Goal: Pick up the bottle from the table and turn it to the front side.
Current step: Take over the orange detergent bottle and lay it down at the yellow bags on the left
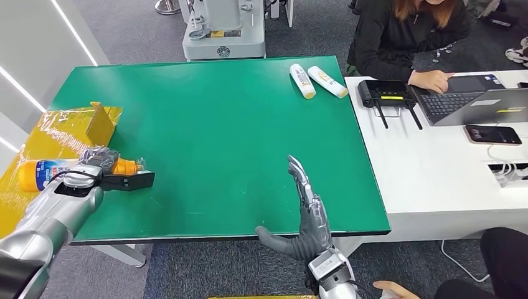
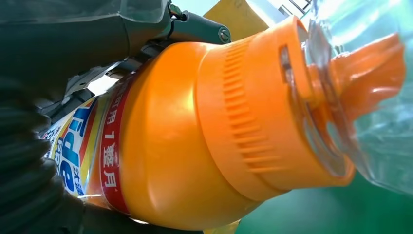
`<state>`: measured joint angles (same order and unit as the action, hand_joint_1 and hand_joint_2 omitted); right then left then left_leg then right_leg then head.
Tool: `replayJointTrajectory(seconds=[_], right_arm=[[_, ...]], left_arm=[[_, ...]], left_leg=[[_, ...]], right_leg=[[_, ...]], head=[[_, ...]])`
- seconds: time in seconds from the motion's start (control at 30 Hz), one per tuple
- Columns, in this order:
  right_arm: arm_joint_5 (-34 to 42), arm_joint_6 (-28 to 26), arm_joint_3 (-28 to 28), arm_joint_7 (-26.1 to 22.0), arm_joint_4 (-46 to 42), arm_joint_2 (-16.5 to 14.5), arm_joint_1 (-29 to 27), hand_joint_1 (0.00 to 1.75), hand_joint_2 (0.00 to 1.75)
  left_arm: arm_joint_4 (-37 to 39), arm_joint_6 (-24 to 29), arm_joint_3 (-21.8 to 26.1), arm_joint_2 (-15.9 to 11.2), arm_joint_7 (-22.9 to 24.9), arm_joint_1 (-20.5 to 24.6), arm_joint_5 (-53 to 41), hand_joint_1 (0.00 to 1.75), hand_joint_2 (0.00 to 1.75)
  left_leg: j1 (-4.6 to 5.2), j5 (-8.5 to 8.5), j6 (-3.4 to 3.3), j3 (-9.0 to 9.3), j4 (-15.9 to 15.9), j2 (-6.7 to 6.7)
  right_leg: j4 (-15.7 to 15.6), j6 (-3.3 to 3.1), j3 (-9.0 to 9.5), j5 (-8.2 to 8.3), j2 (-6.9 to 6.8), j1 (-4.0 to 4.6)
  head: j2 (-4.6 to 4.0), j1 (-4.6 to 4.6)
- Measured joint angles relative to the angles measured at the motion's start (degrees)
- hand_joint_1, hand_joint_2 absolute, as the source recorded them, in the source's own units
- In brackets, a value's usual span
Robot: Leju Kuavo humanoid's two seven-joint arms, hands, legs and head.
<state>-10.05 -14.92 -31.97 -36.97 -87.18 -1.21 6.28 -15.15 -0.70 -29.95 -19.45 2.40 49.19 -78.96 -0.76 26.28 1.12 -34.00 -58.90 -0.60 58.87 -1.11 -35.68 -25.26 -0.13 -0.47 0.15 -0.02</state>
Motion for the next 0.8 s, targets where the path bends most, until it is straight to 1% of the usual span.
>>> replayJointTrajectory(seconds=[0.13, 0.2, 0.67, 0.7, 0.8], right_arm=[[0.0, 0.4, -0.5, -0.4, 0.9, 0.1, 0.1, 0.00, 1.75], [0.0, 0.4, -0.7, -0.5, 1.2, 0.2, 0.2, 0.00, 1.75], [0.0, 0.4, -1.1, -0.5, 2.3, 0.4, 0.4, 0.00, 1.75], [0.0, 0.4, -1.1, -0.5, 2.3, 0.4, 0.4, 0.00, 1.75], [0.0, 0.4, -1.1, -0.5, 2.4, 0.4, 0.4, 0.00, 1.75]], left_arm=[[0.0, 3.1, 0.7, -1.1, -0.3, -1.2, 0.6, 1.75, 1.75], [0.0, 3.7, 1.1, -1.5, -0.3, -1.7, 0.9, 1.75, 1.75], [0.0, 3.7, 2.1, -2.2, -0.3, -2.4, 1.0, 1.75, 1.75], [0.0, 3.7, 2.2, -2.2, -0.3, -2.4, 1.0, 1.41, 1.75], [0.0, 3.8, 2.5, -2.2, -0.3, -2.5, 1.0, 0.10, 1.75]], left_leg=[[-0.01, 0.00, 0.00, 0.01, 0.0, 0.00], [-0.01, 0.00, 0.00, 0.01, 0.0, 0.02], [0.00, 0.00, 0.00, 0.00, 0.0, 0.03], [-0.01, 0.00, 0.00, 0.00, 0.0, 0.02], [-0.01, 0.00, 0.00, 0.00, 0.0, 0.02]], right_leg=[[0.0, 0.00, 0.00, 0.00, 0.00, 0.01], [0.0, 0.00, 0.00, 0.00, -0.01, 0.01], [0.0, 0.00, 0.00, 0.00, -0.03, 0.01], [0.0, 0.00, 0.00, 0.00, -0.03, 0.01], [0.0, 0.00, 0.00, 0.00, -0.02, 0.01]], head=[[0.00, 0.00], [0.00, 0.00], [-0.01, 0.00], [-0.01, 0.00], [0.00, 0.00]])
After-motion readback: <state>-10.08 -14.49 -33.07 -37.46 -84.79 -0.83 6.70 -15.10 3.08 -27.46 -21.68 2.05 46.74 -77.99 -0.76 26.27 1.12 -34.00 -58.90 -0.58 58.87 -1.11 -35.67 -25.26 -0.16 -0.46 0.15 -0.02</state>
